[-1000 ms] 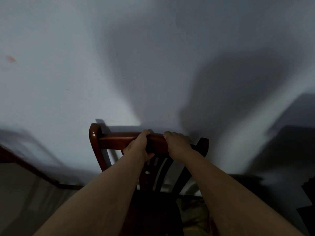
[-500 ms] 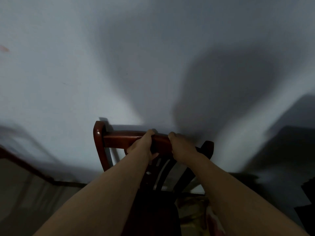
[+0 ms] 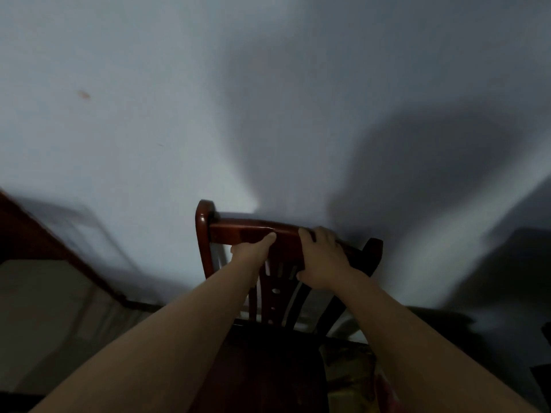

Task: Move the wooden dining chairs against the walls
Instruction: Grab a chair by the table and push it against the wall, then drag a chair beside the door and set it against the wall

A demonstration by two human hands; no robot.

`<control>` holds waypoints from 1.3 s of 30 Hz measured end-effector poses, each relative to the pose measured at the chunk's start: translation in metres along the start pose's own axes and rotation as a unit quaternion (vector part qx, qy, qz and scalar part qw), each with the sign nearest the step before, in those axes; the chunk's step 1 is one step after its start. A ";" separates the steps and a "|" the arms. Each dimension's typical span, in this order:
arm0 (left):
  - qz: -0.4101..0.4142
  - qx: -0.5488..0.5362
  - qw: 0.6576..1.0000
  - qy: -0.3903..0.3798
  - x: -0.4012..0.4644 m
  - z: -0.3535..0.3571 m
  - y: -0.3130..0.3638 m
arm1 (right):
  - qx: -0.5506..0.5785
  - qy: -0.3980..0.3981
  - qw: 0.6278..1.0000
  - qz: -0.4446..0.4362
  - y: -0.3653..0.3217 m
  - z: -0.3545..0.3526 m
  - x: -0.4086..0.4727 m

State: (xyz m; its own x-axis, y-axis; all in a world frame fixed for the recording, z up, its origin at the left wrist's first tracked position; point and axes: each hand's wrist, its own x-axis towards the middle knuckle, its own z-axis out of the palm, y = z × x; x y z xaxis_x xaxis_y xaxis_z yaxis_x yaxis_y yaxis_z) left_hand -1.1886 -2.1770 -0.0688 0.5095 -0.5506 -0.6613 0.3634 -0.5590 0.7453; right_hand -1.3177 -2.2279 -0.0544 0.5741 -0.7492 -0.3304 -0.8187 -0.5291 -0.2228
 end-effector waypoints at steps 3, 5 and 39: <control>0.036 0.049 0.998 -0.005 -0.020 -0.020 0.004 | 0.011 -0.021 1.000 -0.011 -0.022 -0.005 -0.010; 0.055 0.067 0.996 0.001 -0.033 -0.037 0.006 | 0.022 -0.019 0.999 -0.026 -0.039 -0.008 -0.015; 0.104 0.184 0.937 0.277 -0.155 -0.580 -0.067 | -0.009 -0.022 0.953 -0.303 -0.555 0.094 -0.116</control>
State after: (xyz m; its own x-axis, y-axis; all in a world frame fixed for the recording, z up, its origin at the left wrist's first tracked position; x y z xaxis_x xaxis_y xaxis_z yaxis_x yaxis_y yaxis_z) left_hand -0.8395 -1.6943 0.0329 0.9037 -0.3212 -0.2833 -0.0303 -0.7078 0.7058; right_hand -0.9308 -1.8093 0.0212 0.9399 -0.2878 -0.1838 -0.3373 -0.8661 -0.3690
